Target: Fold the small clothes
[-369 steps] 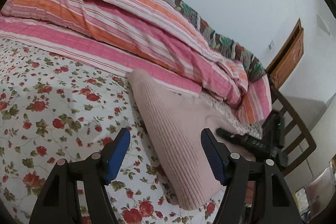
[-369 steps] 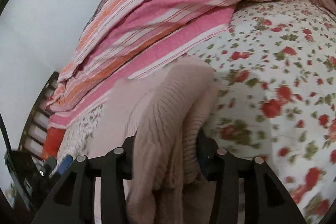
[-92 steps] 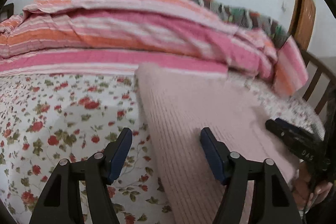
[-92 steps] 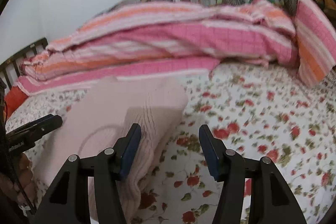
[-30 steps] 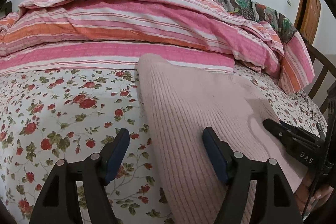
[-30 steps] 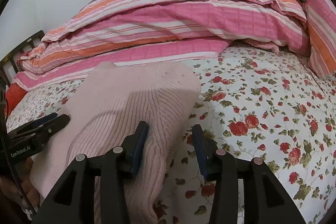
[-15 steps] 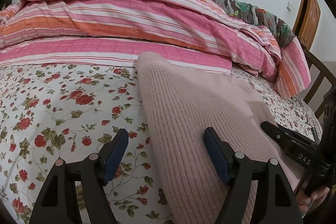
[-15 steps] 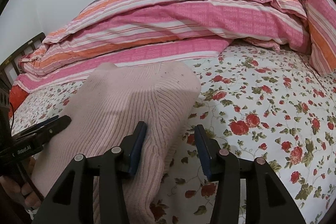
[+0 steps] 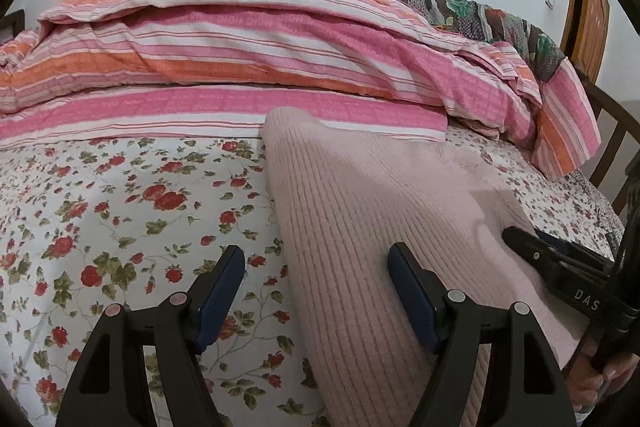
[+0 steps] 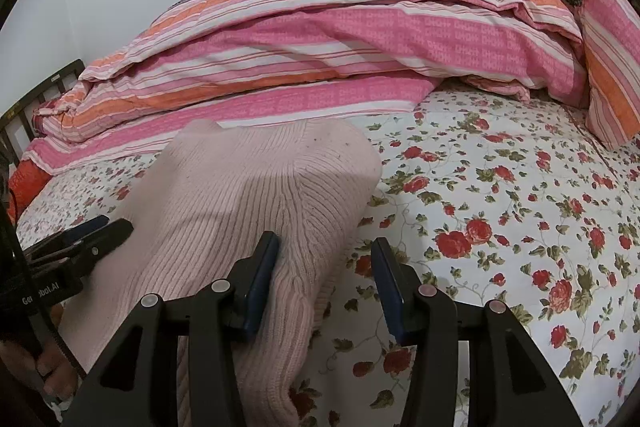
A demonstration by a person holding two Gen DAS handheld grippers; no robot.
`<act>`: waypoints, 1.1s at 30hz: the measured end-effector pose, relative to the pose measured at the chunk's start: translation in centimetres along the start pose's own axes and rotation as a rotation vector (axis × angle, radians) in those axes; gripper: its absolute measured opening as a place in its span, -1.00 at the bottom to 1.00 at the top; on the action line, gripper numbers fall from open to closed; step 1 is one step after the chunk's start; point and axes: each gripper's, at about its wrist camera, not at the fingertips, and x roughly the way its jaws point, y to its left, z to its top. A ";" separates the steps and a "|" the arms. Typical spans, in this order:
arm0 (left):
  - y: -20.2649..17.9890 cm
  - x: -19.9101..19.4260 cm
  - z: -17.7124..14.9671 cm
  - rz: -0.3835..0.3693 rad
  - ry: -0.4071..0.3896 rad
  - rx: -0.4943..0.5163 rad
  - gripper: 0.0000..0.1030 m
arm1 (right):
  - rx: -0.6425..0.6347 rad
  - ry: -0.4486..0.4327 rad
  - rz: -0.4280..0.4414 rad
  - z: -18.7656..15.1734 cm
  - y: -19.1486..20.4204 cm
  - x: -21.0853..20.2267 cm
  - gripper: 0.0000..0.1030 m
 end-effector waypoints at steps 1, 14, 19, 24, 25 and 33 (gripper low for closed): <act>0.1 0.0 0.0 -0.003 0.002 -0.006 0.43 | -0.001 -0.001 -0.001 0.0 0.0 0.0 -0.10; -1.1 -1.6 -0.6 0.056 -0.020 0.015 0.39 | 0.059 0.045 0.044 0.0 -0.7 -2.2 -0.01; -1.4 -3.8 -1.8 0.043 -0.008 0.007 0.39 | 0.000 0.051 0.003 -1.2 -0.1 -4.1 -0.01; -2.1 -4.9 -3.3 0.034 0.079 0.007 0.39 | -0.005 0.077 -0.001 -1.9 0.0 -6.2 0.00; -2.2 -5.2 -3.7 0.033 0.104 -0.013 0.39 | -0.007 0.081 -0.007 -2.3 0.0 -6.7 0.02; -4.5 -12.8 -3.3 0.044 0.011 -0.032 0.38 | 0.017 0.040 -0.038 -4.5 0.2 -14.1 0.08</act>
